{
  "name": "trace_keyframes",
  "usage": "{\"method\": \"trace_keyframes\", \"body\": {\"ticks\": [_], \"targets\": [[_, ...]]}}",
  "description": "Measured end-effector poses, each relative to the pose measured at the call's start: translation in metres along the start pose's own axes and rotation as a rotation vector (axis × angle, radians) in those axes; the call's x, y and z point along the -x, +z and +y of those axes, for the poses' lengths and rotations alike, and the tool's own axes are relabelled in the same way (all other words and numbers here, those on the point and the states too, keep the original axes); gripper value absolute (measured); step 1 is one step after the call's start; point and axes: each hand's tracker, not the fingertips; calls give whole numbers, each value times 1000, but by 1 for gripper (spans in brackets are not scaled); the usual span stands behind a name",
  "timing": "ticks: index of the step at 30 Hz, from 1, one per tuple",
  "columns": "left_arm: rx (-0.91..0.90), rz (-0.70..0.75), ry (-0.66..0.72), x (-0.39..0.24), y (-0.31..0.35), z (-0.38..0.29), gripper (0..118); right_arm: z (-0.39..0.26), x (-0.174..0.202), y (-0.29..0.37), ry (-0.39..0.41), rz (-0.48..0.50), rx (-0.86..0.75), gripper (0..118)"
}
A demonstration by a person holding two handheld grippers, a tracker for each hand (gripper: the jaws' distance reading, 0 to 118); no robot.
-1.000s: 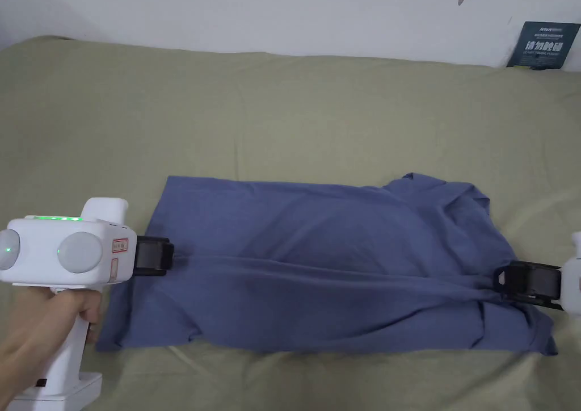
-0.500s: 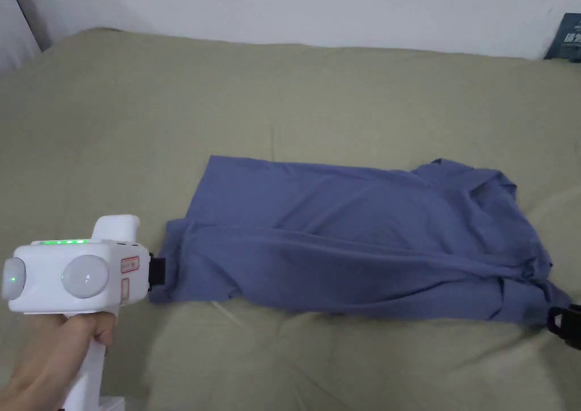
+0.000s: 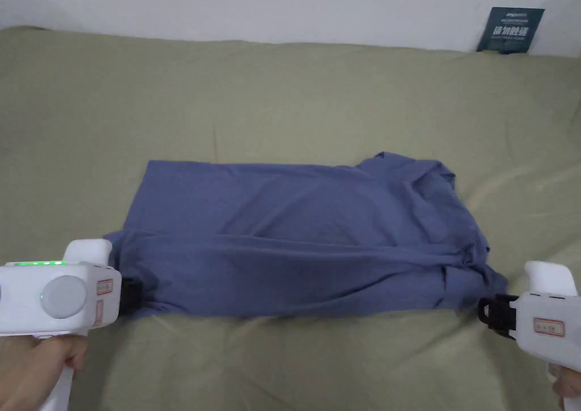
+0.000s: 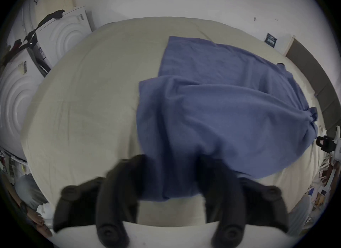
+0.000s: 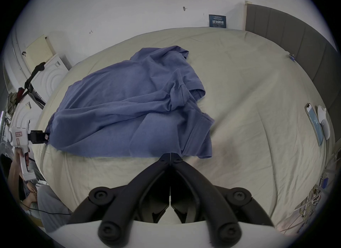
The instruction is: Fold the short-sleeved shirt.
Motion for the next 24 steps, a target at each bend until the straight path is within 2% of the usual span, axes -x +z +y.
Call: {"method": "trace_keyframes", "body": {"ticks": [2,3,4,5,7,9,11,13,14,16,17,19,24], "targets": [[-2,-32,11,3,1,4,10,2,-6,-4,12,-4,-6,4],[6,-18,12,2,0,6,10,5,-6,-5,11,-2,-7,38],[11,-21,-3,1,0,7,10,6,-5,-4,3,-7,-16,84],[5,-19,-8,1,0,6,10,8,-5,-5,-4,-7,-23,118],[8,-25,5,3,0,6,10,14,-6,-17,-16,13,15,118],[6,-32,13,5,1,6,10,17,-2,-24,4,11,21,118],[7,-34,7,6,0,7,10,21,0,-38,1,-27,66,118],[10,-32,3,5,0,8,10,26,-2,-43,2,17,67,117],[13,-32,-1,5,-1,10,10,28,-1,-45,1,20,71,107],[17,-31,-2,6,-1,11,10,29,6,-46,32,-9,52,42],[14,-31,-3,6,-1,11,10,26,7,-40,40,26,47,19],[15,-21,-18,5,0,12,10,25,14,-33,52,7,42,17],[10,-3,-23,8,12,11,10,19,5,-6,43,45,35,16]]}}
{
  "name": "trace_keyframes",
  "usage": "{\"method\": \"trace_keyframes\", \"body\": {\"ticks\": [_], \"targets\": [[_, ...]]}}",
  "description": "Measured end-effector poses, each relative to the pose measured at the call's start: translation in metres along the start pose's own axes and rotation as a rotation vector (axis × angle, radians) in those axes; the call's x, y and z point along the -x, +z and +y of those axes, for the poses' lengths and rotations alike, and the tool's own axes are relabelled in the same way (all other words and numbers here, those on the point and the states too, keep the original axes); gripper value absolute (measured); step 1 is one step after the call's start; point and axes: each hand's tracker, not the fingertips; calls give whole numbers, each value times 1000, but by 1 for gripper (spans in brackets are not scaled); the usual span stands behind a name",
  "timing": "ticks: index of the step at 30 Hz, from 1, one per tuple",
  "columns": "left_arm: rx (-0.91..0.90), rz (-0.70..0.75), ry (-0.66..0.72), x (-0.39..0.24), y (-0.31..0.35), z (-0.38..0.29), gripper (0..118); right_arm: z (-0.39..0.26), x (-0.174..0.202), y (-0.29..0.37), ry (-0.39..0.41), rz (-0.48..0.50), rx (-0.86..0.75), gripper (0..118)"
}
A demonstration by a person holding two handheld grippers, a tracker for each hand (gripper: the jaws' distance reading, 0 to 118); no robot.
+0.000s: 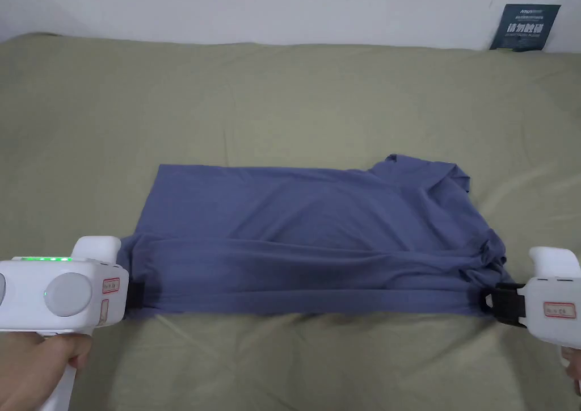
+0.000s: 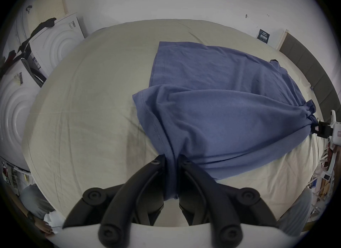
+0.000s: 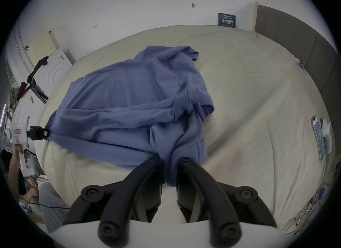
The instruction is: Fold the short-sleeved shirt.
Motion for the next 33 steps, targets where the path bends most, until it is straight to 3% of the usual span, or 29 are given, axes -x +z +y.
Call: {"method": "trace_keyframes", "body": {"ticks": [8,16,27,28,29,30,31,33], "targets": [[2,-16,-9,11,42,-34,10,-41,-1,53,23,28,12,16],[16,-39,7,21,81,-102,10,-110,-9,78,-12,51,50,16],[12,-38,18,29,88,-123,10,-125,-15,79,-32,63,92,17],[8,-47,33,31,86,-123,11,-125,-14,78,-35,59,101,21],[14,-67,51,34,85,-121,27,-125,-12,79,-44,40,98,42],[8,-68,66,33,85,-122,82,-124,-11,81,-46,-17,104,88],[4,-61,63,34,84,-123,115,-124,-13,84,-37,5,95,112],[-74,-62,49,35,92,-121,116,-122,-10,98,-41,12,11,117]]}}
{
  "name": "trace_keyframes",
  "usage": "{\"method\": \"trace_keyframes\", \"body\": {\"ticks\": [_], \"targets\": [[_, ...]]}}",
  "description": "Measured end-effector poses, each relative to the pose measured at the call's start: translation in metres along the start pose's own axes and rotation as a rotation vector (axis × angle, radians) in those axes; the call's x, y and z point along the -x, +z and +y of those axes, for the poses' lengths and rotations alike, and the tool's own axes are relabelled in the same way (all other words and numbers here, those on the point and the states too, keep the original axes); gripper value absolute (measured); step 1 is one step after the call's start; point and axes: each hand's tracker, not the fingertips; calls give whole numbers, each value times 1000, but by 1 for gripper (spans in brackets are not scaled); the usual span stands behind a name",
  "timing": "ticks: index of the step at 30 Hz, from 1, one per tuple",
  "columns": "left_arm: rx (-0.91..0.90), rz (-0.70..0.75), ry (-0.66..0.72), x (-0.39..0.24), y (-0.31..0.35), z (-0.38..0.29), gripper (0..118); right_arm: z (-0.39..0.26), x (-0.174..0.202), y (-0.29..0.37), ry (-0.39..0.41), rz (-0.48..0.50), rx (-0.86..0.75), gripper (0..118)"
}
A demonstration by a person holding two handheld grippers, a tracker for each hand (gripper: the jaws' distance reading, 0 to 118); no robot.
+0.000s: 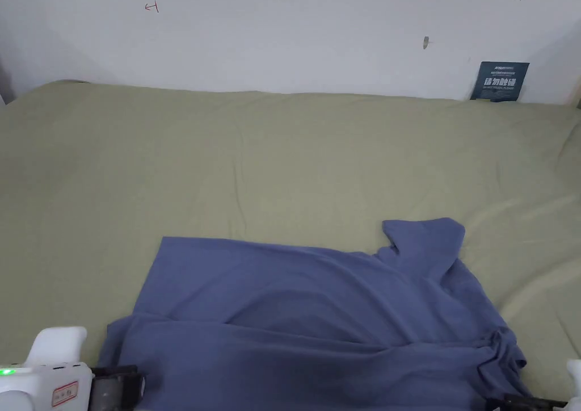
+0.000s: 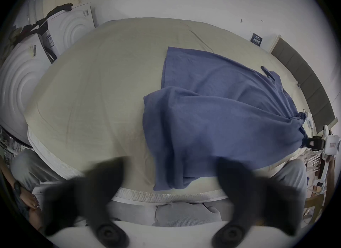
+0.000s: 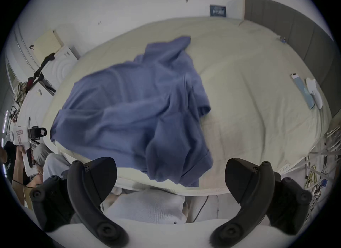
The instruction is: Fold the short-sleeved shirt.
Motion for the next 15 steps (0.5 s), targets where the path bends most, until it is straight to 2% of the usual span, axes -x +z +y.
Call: {"method": "trace_keyframes", "body": {"ticks": [3,4,5,6,7,8,9,10,12,15], "targets": [[-23,25,-16,-5,9,11,116,15,8,12,18,-22,-47,116],[-74,18,-19,-8,12,17,114,19,14,17,12,-53,-107,115],[-93,17,-28,-13,14,22,110,24,17,18,8,-32,-157,113],[-120,23,-28,-18,16,28,89,30,19,19,5,-4,-189,96],[-161,23,-19,-22,17,35,56,36,25,19,2,-5,-211,63],[-171,2,-31,-26,16,41,18,41,30,18,7,-9,-236,21],[-163,5,-28,-31,12,48,2,47,35,13,29,-57,-247,1],[-166,4,-21,-35,7,55,2,53,39,6,48,-101,-261,1],[-179,0,-18,-39,-6,72,2,67,41,-7,45,-59,-250,1],[-175,13,-22,-47,-34,101,2,87,44,-31,42,-77,-240,1]]}}
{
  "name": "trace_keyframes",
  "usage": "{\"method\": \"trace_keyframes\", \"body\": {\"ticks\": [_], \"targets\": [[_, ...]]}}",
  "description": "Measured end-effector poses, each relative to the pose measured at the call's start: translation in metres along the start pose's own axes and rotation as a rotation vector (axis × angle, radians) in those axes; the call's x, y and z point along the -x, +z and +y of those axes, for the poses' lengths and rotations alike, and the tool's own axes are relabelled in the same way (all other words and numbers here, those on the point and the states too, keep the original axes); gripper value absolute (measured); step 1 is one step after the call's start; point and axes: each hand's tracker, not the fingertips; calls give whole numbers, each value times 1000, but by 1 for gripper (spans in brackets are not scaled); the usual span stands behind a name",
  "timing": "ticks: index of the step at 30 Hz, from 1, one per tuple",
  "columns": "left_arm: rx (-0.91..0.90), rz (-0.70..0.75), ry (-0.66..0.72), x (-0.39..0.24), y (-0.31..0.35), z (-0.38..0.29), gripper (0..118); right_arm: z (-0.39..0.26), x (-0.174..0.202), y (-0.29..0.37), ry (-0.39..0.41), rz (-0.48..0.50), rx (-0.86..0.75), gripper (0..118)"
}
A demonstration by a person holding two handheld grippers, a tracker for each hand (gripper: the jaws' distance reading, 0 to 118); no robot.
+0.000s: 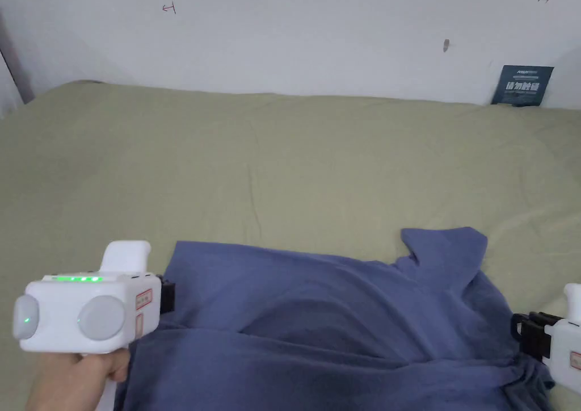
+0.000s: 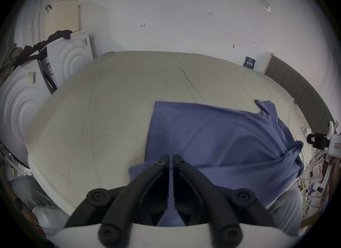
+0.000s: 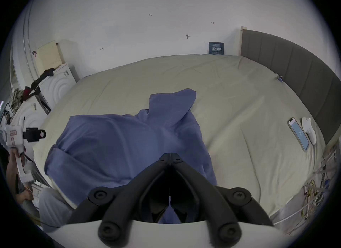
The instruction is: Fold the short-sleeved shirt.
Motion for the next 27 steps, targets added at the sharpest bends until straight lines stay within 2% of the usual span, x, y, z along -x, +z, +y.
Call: {"method": "trace_keyframes", "body": {"ticks": [6,7,8,10,11,12,17,18,20,21,22,23,24,27], "targets": [[33,61,6,-5,-78,50,2,28,6,-55,42,-41,6,1],[48,85,-5,-5,-90,56,4,32,7,-64,54,-51,11,1],[75,109,-17,-5,-104,61,11,36,9,-74,67,-62,13,1],[142,128,-30,-3,-128,70,90,46,6,-90,74,-57,28,1],[175,140,-20,-1,-141,73,115,50,6,-97,76,-54,40,1],[158,143,-10,-1,-146,75,117,53,5,-103,82,-55,48,1],[230,191,-32,-5,-178,87,116,63,-4,-119,99,-55,74,1],[266,183,-38,-6,-183,86,108,64,-7,-121,98,-53,83,1],[292,109,-47,-7,-183,83,77,67,-14,-122,85,-52,93,1],[268,44,-5,-8,-179,83,67,68,-18,-122,83,-53,98,1],[262,96,-21,-9,-176,83,44,70,-21,-123,84,-53,101,1],[245,67,-47,-12,-174,85,21,73,-24,-123,84,-61,107,1],[237,28,-46,-13,-173,87,6,76,-27,-124,85,-67,113,1],[250,53,-67,-20,-176,89,6,88,-36,-128,54,-61,146,2]]}}
